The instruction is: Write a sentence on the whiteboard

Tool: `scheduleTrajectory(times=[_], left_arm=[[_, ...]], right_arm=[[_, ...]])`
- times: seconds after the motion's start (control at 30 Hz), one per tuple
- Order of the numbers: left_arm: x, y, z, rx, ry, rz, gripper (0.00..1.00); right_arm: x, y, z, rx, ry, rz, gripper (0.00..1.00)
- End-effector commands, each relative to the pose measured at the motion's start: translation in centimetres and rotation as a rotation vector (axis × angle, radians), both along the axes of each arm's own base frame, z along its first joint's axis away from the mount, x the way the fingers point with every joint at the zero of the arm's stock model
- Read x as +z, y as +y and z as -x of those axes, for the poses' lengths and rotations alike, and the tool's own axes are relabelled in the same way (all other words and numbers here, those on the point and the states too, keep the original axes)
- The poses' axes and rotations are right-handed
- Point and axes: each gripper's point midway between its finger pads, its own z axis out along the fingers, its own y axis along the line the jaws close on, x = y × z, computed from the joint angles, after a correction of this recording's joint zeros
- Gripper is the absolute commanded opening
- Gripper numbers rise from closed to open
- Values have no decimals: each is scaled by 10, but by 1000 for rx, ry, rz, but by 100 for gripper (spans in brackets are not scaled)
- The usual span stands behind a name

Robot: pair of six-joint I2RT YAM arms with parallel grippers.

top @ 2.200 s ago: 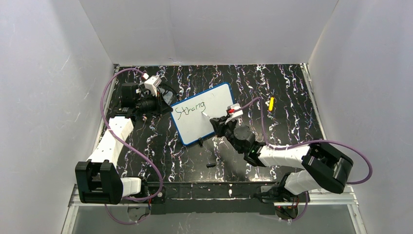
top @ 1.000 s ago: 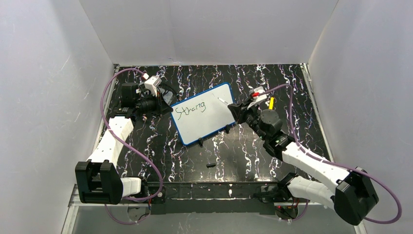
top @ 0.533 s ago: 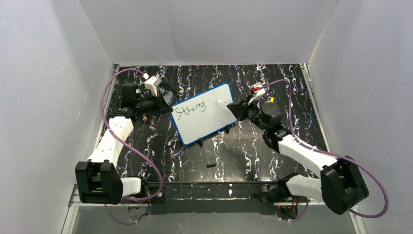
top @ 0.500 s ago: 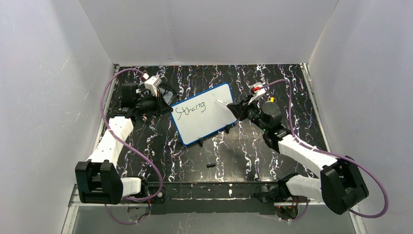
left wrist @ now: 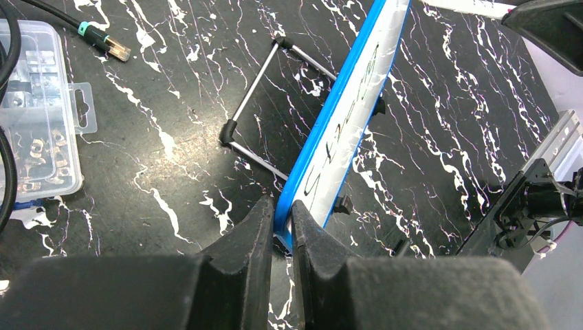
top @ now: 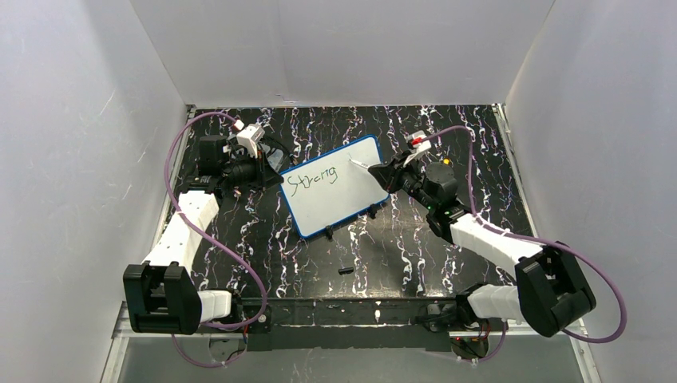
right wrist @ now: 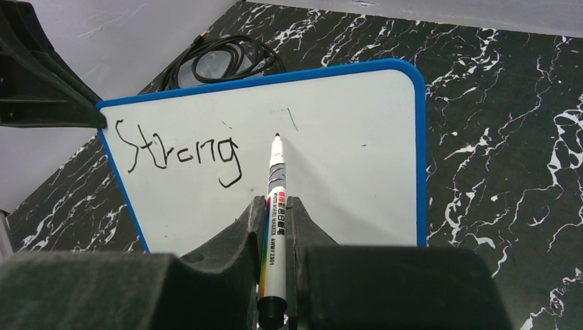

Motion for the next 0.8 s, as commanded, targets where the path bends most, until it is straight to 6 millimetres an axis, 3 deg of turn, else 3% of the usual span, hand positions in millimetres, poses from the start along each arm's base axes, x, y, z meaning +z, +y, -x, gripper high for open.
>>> scheduleTrajectory(times=[0.0, 0.77], left_arm=[[3, -4, 9, -25, 9, 3, 0], [1, -4, 8, -26, 15, 3, 0]], right_arm=[[31, 4, -8, 5, -81, -44, 1], [19, 13, -20, 16, -67, -31, 1]])
